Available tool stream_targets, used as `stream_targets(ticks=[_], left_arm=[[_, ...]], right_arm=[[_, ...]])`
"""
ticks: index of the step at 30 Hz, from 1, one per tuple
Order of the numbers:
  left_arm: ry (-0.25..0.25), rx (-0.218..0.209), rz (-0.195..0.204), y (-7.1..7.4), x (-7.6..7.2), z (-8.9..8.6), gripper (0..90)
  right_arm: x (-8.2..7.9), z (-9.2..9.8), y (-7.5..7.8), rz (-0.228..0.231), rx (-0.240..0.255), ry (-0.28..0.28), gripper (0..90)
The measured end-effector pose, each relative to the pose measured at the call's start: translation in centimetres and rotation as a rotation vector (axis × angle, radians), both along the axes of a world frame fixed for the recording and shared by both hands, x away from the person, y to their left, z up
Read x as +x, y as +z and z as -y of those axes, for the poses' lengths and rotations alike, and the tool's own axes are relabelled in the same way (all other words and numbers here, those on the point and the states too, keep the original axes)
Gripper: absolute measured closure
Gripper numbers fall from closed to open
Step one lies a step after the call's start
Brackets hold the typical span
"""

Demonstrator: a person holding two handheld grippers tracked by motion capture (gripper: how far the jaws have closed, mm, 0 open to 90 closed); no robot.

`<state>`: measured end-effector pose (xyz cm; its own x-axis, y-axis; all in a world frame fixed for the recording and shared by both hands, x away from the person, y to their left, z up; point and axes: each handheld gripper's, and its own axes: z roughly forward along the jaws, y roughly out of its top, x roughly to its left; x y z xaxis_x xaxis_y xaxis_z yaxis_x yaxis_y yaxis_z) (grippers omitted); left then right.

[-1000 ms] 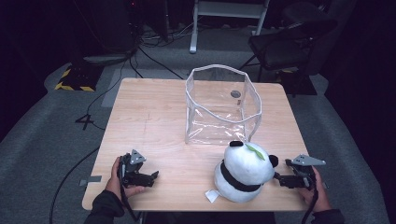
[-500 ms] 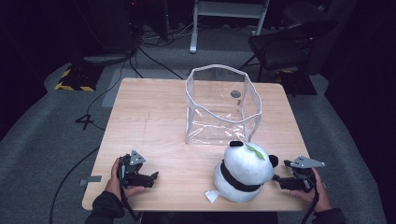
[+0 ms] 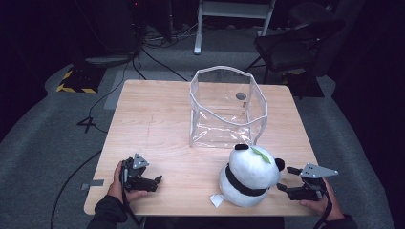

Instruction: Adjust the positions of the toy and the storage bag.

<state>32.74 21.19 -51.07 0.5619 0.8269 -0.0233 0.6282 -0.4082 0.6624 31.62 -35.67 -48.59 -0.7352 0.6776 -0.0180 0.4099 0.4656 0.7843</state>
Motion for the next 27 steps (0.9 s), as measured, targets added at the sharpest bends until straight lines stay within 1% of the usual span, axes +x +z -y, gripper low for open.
stream_targets(ticks=[2,3,4,5,6,7,8,9,10,11,13,14,15,17,21,27], left_arm=[[0.0,0.0,0.0,0.0,0.0,0.0,0.4],[0.0,0.0,0.0,0.0,0.0,0.0,0.4],[0.0,0.0,0.0,0.0,0.0,0.0,0.4],[0.0,0.0,0.0,0.0,0.0,0.0,0.4],[0.0,0.0,0.0,0.0,0.0,0.0,0.5],[0.0,0.0,0.0,0.0,0.0,0.0,0.4],[0.0,0.0,0.0,0.0,0.0,0.0,0.4],[0.0,0.0,0.0,0.0,0.0,0.0,0.4],[0.0,0.0,0.0,0.0,0.0,0.0,0.4],[0.002,-0.002,0.0,0.0,0.0,0.0,0.4],[0.003,-0.003,-0.001,0.0,0.0,0.0,0.4],[0.003,-0.002,-0.001,0.0,0.0,0.0,0.4],[0.003,-0.002,-0.001,0.0,0.0,0.0,0.4],[0.003,-0.002,-0.001,0.0,0.0,0.0,0.4],[0.003,-0.002,-0.001,0.0,0.0,0.0,0.4],[0.004,-0.001,-0.002,0.0,0.0,0.1,0.3]], right_arm=[[-0.2,-0.5,0.2,0.002,0.004,0.024,19.7],[-0.2,-0.5,0.2,0.002,0.004,0.024,19.7],[-0.4,-1.1,0.4,-0.012,0.002,0.054,21.0],[-0.4,-1.1,0.4,-0.012,0.002,0.054,21.0],[-0.6,-1.5,0.5,-0.025,-0.008,0.075,21.2],[-0.7,-1.7,0.5,-0.027,0.0,0.086,21.3],[-0.7,-1.7,0.5,-0.027,0.0,0.086,21.3],[-0.9,-2.1,0.6,-0.032,0.002,0.108,21.2],[-0.9,-2.1,0.6,-0.032,0.002,0.108,21.2],[-1.1,-2.6,0.7,-0.037,-0.007,0.133,20.7],[-1.2,-2.8,0.7,-0.029,-0.012,0.142,20.7],[-1.3,-3.3,0.8,-0.026,-0.016,0.159,20.0],[-1.4,-3.5,0.8,-0.021,-0.016,0.163,20.0],[-1.4,-3.8,0.8,-0.026,-0.021,0.173,19.9],[-1.3,-4.1,0.8,-0.023,-0.022,0.176,20.0],[-1.2,-4.4,0.6,-0.038,-0.017,0.2,19.8]])
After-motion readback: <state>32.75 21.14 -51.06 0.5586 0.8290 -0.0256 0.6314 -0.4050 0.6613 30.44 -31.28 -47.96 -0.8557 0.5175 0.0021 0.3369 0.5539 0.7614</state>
